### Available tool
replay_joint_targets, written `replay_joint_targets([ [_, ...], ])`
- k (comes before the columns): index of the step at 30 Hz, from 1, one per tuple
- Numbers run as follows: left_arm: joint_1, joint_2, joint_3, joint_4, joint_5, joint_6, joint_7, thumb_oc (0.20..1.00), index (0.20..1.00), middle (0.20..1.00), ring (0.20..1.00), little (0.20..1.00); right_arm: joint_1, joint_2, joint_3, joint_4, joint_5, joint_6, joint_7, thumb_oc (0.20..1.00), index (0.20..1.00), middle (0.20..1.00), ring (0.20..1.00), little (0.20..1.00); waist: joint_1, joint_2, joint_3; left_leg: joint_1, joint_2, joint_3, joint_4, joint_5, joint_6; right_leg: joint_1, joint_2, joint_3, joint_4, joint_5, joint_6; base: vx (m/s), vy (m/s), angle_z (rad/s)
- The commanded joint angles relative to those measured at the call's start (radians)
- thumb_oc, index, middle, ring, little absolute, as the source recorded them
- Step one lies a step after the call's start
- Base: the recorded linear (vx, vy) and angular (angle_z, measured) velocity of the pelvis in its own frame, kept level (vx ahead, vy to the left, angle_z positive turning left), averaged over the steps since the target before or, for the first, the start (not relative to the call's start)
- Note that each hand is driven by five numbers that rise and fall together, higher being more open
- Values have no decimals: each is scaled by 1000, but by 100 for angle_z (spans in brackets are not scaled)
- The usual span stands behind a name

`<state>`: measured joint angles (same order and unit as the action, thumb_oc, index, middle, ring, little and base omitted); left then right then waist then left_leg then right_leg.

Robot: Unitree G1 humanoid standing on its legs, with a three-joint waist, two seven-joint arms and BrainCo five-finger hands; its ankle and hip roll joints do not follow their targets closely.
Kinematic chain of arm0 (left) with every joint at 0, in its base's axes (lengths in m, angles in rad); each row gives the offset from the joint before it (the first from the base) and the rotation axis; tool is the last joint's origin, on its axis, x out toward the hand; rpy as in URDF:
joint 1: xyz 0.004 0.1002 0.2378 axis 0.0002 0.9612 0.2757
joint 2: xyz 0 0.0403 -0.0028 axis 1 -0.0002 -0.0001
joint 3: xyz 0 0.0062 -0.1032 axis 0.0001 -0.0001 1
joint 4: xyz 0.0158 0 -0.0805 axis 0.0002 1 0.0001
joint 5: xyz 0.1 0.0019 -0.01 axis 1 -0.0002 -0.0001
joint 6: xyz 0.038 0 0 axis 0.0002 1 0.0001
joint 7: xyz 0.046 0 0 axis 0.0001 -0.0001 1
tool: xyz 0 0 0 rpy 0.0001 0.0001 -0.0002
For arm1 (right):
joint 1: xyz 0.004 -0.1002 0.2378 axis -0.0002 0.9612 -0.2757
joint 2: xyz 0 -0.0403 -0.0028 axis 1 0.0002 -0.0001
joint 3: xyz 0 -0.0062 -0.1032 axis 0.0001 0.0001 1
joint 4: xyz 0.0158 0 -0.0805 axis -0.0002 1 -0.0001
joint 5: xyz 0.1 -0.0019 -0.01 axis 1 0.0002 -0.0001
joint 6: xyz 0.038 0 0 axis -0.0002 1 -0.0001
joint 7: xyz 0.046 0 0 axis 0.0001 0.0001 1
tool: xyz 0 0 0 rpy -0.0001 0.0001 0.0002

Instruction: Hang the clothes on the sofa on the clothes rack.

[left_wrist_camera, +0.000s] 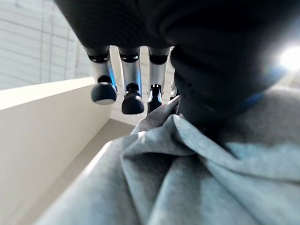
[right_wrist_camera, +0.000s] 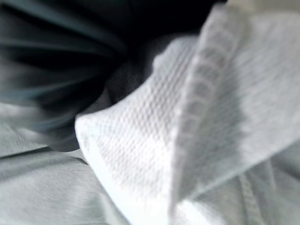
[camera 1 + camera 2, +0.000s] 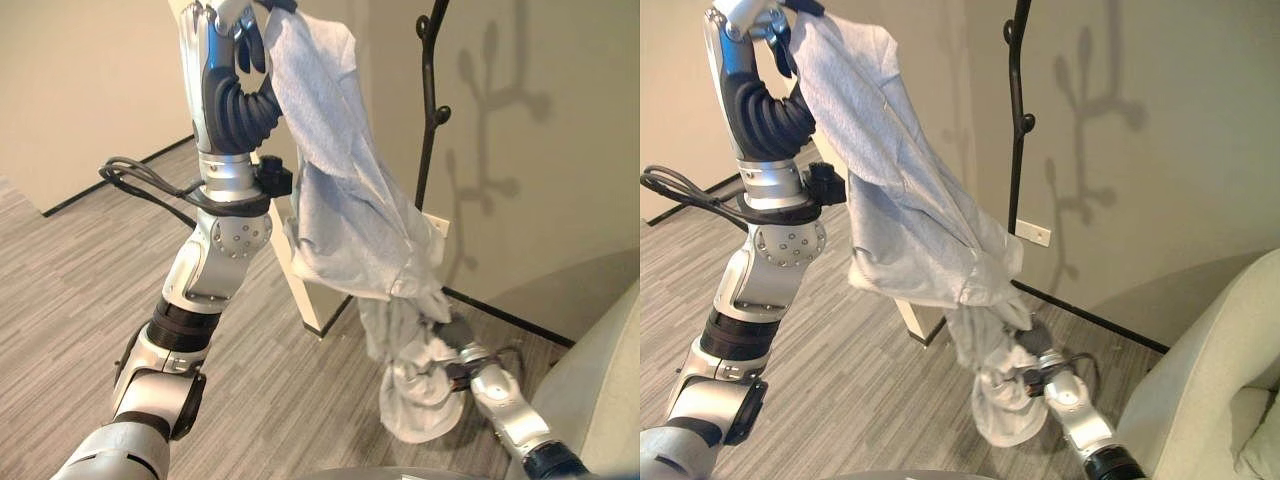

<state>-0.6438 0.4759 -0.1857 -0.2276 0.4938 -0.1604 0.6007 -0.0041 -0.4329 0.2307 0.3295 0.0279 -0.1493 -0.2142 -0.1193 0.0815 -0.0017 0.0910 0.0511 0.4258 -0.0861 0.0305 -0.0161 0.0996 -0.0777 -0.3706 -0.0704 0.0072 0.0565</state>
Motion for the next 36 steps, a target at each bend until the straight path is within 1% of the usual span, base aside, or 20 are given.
replay_joint_targets([
  [1, -25, 53, 71, -1, -5, -30, -27, 200, 200, 200, 200, 200, -1, -42, -131, -106, -95, 0, -141, 200, 200, 200, 200, 200, -29, -60, -24, 21, 58, 48, -1, 17, -88, 25, -62, -6, -17, 40, 87, 87, -13, -13],
  [4, 24, 38, 65, -34, -5, -56, -83, 200, 200, 200, 200, 200, 7, -108, -258, -194, -200, 16, -205, 200, 200, 200, 200, 200, -40, -65, -27, 35, 63, 39, -1, -4, -88, 24, -53, 34, -16, 28, 91, 29, -30, -19],
  [5, 25, 36, 65, -35, -5, -56, -84, 200, 200, 200, 200, 200, 10, -109, -260, -196, -200, 17, -204, 200, 200, 200, 200, 200, -39, -66, -24, 30, 63, 61, -1, 11, -83, 19, -53, 17, -16, 39, 85, 23, -36, -22],
  [7, 82, -3, 29, -23, -21, -68, -130, 200, 200, 200, 200, 200, -16, -185, -368, -287, -338, 31, -275, 200, 200, 200, 200, 200, -60, -83, -23, 44, 73, 78, -1, 3, -76, 12, -39, 48, -15, 34, 78, 22, -70, -33],
  [11, 57, -27, -43, 83, 18, -36, -110, 200, 200, 200, 200, 200, -77, -253, -394, -329, -417, 46, -316, 200, 200, 200, 200, 200, -75, -101, -25, 71, 82, 89, 2, -16, -79, 16, -20, 101, -12, 13, 75, 77, -68, -23],
  [12, 35, -35, -70, 126, 36, -19, -99, 200, 200, 200, 200, 200, -100, -280, -389, -327, -435, 52, -325, 200, 200, 200, 200, 200, -81, -117, -17, 58, 91, 118, 32, -12, -78, 11, -20, 96, 2, 13, 66, 102, -91, -35],
  [15, -42, -54, -119, 214, 67, 12, -57, 200, 200, 200, 200, 200, -160, -322, -376, -310, -461, 65, -352, 200, 200, 200, 200, 200, -78, -141, 7, 18, 129, 109, 149, -69, -100, 7, -12, 130, 35, -27, 54, 28, -122, -29],
  [16, -95, -65, -147, 277, 101, 44, -31, 200, 200, 200, 200, 200, -204, -364, -368, -303, -471, 75, -366, 200, 200, 200, 200, 200, -75, -169, 21, -24, 168, 102, 260, -77, -113, 7, -6, 139, 57, -49, 38, 6, -125, -40],
  [17, -105, -68, -151, 286, 104, 46, -25, 200, 200, 200, 200, 200, -211, -365, -367, -298, -471, 76, -368, 200, 200, 200, 200, 200, -74, -168, 26, -32, 175, 100, 278, -82, -116, 5, -3, 139, 60, -52, 35, 9, -203, -30],
  [20, -225, -79, -199, 418, 153, 120, 31, 200, 200, 200, 200, 200, -348, -433, -308, -253, -505, 113, -398, 200, 200, 200, 200, 200, -57, -201, 55, -113, 265, 66, 480, 38, -154, -1, 28, 132, 106, -82, -8, 1, -185, -28],
  [22, -300, -84, -211, 544, 157, 175, 53, 200, 200, 200, 200, 200, -421, -480, -268, -226, -543, 144, -403, 200, 200, 200, 200, 200, -50, -210, 60, -156, 283, 35, 526, 76, -158, 9, 40, 134, 130, -103, -23, 119, -108, -16],
  [24, -329, -84, -205, 591, 155, 200, 64, 200, 200, 200, 200, 200, -467, -494, -239, -218, -557, 158, -400, 200, 200, 200, 200, 200, -51, -211, 66, -187, 274, 28, 529, 62, -148, 10, 36, 133, 142, -112, -29, 76, -33, -2],
  [25, -346, -77, -203, 628, 164, 224, 62, 200, 200, 200, 200, 200, -498, -500, -221, -212, -567, 166, -393, 200, 200, 200, 200, 200, -44, -218, 66, -221, 253, 20, 513, 42, -133, 17, 34, 139, 142, -116, -29, 221, -1, -5],
  [26, -364, -59, -200, 667, 164, 252, 57, 200, 200, 200, 200, 200, -542, -519, -188, -209, -596, 180, -383, 200, 200, 200, 200, 200, -26, -225, 59, -262, 219, -8, 470, -18, -125, 39, 37, 163, 147, -133, -23, 229, 12, 1],
  [27, -370, -56, -196, 673, 161, 253, 60, 200, 200, 200, 200, 200, -563, -519, -173, -202, -598, 184, -383, 200, 200, 200, 200, 200, -32, -223, 60, -260, 213, -3, 466, -23, -119, 37, 31, 165, 149, -135, -19, 265, 30, -6],
  [29, -371, -34, -170, 686, 164, 282, 60, 200, 200, 200, 200, 200, -618, -529, -140, -196, -627, 201, -379, 200, 200, 200, 200, 200, -15, -220, 57, -287, 185, -6, 386, 5, -112, 56, 35, 179, 143, -140, -12, 212, 38, -33],
  [30, -372, -10, -158, 708, 182, 305, 69, 200, 200, 200, 200, 200, -665, -555, -123, -190, -656, 218, -383, 200, 200, 200, 200, 200, 2, -213, 56, -322, 174, 3, 283, 86, -113, 78, 48, 180, 138, -145, -7, 356, 38, -35],
  [31, -374, 2, -145, 718, 184, 319, 77, 200, 200, 200, 200, 200, -693, -571, -112, -195, -668, 221, -389, 200, 200, 200, 200, 200, 6, -214, 51, -324, 153, -11, 219, 98, -125, 97, 52, 200, 136, -159, -3, 386, 9, -14],
  [33, -372, 6, -132, 734, 179, 332, 84, 200, 200, 200, 200, 200, -711, -578, -106, -201, -680, 229, -387, 200, 200, 200, 200, 200, 9, -210, 53, -334, 152, 9, 184, 129, -113, 107, 57, 197, 133, -159, -4, 215, -17, -31],
  [36, -332, 35, -67, 705, 190, 349, 98, 200, 200, 200, 200, 200, -731, -591, -129, -264, -736, 251, -387, 200, 200, 200, 200, 200, 20, -190, 21, -304, 125, 19, 121, 131, -99, 160, 67, 231, 139, -190, 6, 487, 18, -40],
])
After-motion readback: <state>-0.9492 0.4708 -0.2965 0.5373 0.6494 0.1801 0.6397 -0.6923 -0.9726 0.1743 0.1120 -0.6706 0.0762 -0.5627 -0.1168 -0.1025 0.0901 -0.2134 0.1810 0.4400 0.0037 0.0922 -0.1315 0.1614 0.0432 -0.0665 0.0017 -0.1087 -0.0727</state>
